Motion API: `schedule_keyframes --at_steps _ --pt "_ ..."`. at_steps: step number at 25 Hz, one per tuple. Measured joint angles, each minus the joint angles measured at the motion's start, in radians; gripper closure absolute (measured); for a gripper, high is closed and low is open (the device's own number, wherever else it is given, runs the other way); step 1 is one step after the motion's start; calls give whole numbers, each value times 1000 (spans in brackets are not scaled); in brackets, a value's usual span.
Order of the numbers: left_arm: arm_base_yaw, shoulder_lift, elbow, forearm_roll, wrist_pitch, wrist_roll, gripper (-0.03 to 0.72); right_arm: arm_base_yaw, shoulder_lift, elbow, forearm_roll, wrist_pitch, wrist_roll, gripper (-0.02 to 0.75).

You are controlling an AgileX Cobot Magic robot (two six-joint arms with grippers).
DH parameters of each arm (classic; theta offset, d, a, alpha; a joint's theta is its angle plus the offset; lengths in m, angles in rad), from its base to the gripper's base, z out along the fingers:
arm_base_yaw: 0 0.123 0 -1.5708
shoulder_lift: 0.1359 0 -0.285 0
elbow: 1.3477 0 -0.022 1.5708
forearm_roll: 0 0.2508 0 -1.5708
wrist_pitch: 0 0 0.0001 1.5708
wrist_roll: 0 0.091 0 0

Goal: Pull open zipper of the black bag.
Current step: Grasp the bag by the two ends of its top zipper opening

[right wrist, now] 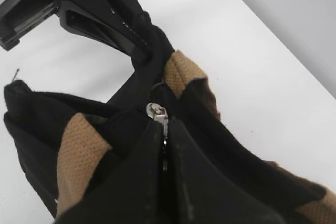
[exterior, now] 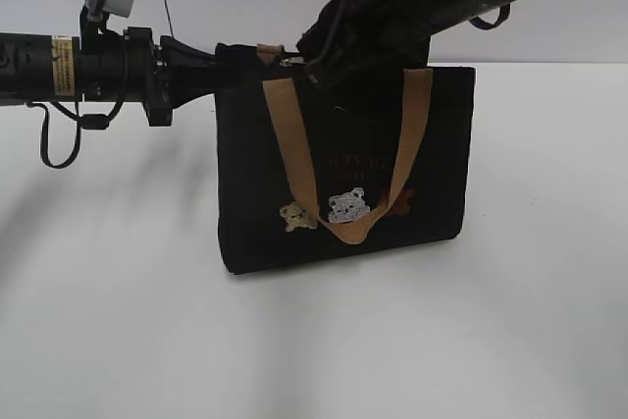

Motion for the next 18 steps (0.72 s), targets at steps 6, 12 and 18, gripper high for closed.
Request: schedule_keyframes --at_steps 6,12,18 --pt "0 0 0 1 0 0 645 0 0 0 0 25 -1 746" --pt "0 0 0 1 0 0 645 0 0 0 1 25 -1 753" --pt "0 0 0 1 0 0 645 -26 -2 0 -35 23 45 753"
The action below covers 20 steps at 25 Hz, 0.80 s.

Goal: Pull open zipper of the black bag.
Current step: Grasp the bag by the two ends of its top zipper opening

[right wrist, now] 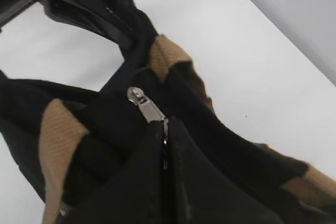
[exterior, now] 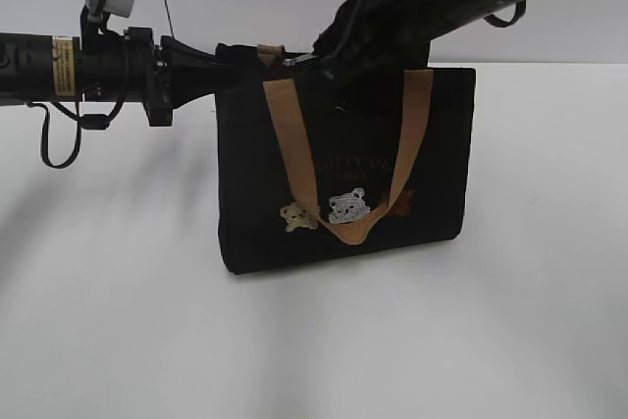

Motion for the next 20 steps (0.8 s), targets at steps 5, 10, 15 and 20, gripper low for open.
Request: schedule_keyframes --at_steps 5,10,15,20 --pt "0 0 0 2 -2 0 645 -55 -23 0 -4 3 49 753" --pt "0 -1 0 5 -5 0 645 -98 -44 0 -12 27 64 753" --pt "0 -1 0 5 -4 0 645 -145 -51 0 -83 62 116 753" --pt "0 -1 0 5 -3 0 645 -188 -52 0 -162 87 187 753"
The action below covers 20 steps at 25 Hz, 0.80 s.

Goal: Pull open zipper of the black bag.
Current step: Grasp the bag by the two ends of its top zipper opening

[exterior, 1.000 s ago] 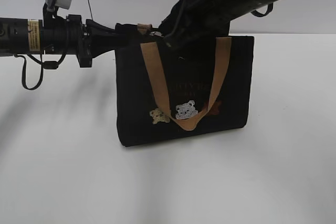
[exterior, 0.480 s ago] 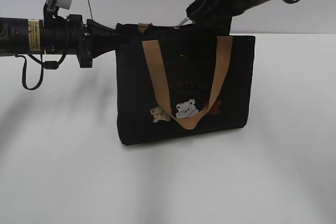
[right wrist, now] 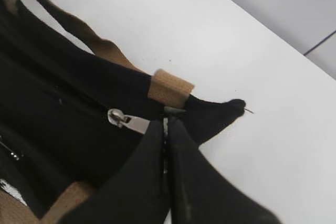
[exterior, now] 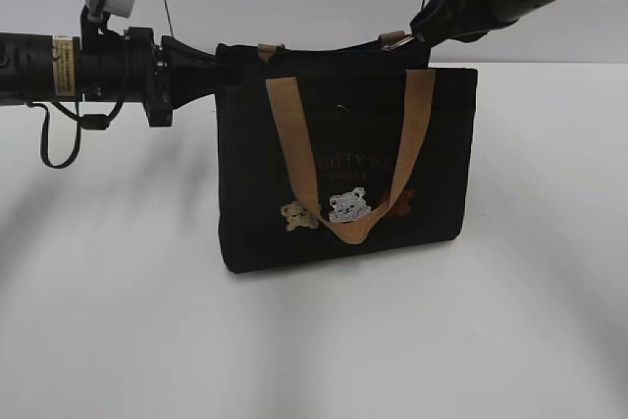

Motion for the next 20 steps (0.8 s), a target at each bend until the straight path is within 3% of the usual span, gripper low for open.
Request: schedule_keyframes --at_steps 20 --pt "0 0 0 2 0 0 642 -31 -8 0 -15 38 56 740"
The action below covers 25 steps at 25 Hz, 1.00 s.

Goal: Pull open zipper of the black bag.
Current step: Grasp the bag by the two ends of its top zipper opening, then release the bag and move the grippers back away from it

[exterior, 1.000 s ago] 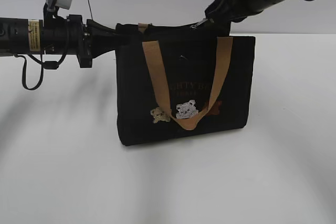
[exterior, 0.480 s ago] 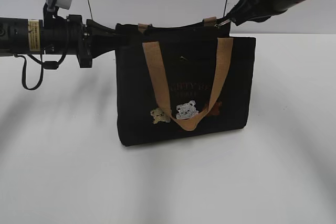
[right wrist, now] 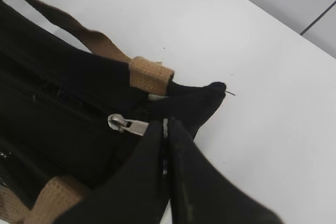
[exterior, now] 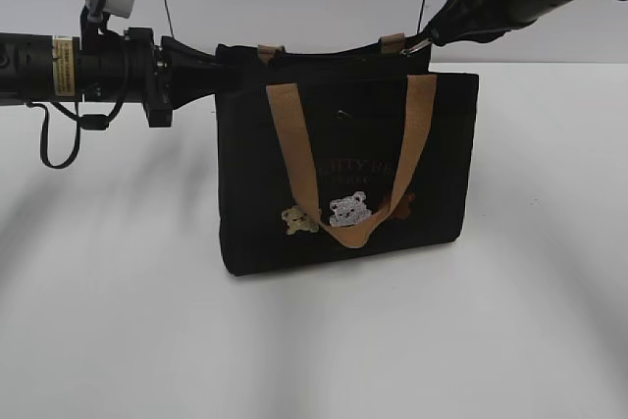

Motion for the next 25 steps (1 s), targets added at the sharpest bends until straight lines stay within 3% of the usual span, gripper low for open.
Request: schedule_keyframes --at_steps 8,12,18,25 --pt "0 -10 0 12 -9 -25 474 0 -37 0 1 9 1 482" --pt "0 -73 0 71 42 -119 430 0 -72 -1 1 30 1 437" --pt "-7 -212 0 300 365 -455 422 0 -101 -1 1 102 1 433" --pt "-8 -255 0 339 771 -850 382 -1 -109 -1 0 163 1 433"
